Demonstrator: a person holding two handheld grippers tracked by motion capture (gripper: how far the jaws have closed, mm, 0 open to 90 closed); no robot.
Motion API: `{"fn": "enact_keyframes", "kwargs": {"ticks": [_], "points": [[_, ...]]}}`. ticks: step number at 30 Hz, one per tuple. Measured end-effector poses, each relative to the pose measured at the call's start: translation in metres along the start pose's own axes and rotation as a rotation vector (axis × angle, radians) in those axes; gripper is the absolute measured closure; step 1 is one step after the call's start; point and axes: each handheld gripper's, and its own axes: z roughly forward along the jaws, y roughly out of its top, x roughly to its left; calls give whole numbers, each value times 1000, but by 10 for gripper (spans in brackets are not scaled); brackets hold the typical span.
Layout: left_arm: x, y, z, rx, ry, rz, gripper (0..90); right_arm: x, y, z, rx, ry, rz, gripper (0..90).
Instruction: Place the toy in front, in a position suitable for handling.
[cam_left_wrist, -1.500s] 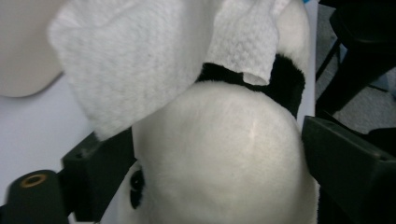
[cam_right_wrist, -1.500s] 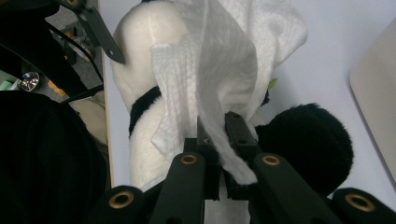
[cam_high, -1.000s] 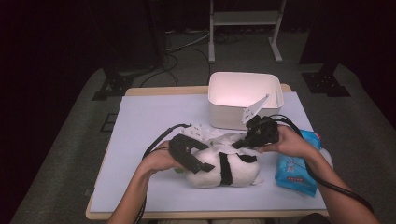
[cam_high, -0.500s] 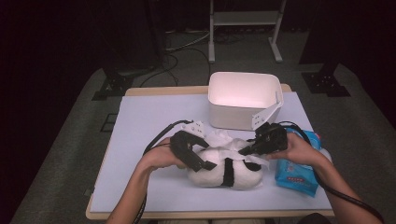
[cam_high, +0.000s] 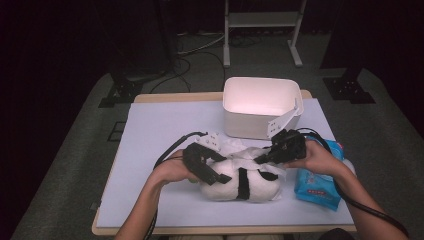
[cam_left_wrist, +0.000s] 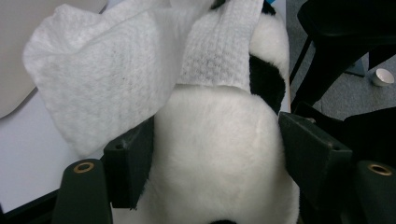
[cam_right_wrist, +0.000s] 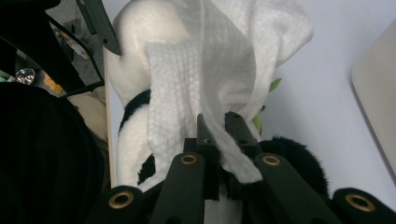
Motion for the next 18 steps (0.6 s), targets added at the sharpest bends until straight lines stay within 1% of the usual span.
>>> {"fn": "enact_keyframes", "kwargs": {"ticks": [2, 4, 7, 9, 10, 11, 12, 13, 14, 15, 18], "points": [[1, -1, 0, -5, -4, 1, 305, -1, 1, -3, 3, -14, 2, 855], [2, -1, -1, -14, -13, -6, 301, -3, 2, -4, 5, -11, 3, 855], [3, 0, -3, -35, -28, -20, 294, -2, 1, -3, 12, 4, 9, 855], [4, 2, -4, -40, -31, -26, 294, 0, -2, -1, 15, 16, 12, 855], [4, 3, -3, -31, -33, -22, 295, 0, -3, -1, 14, 21, 12, 855], [2, 4, -2, -23, -31, -15, 300, 1, -4, -1, 9, 24, 23, 855], [2, 4, -2, -16, -27, -3, 301, 0, -5, -1, 3, 30, 20, 855], [2, 4, -2, -19, -17, -8, 301, 0, -6, 0, -1, 30, 25, 855], [2, 4, -1, -17, -8, -14, 302, 0, -6, -1, -4, 17, 16, 855], [2, 4, 0, -12, -1, -12, 312, 0, -5, 0, -3, 15, 16, 855], [5, 1, 1, -12, 20, -42, 327, 2, -2, -1, -13, 17, 10, 855]]}}
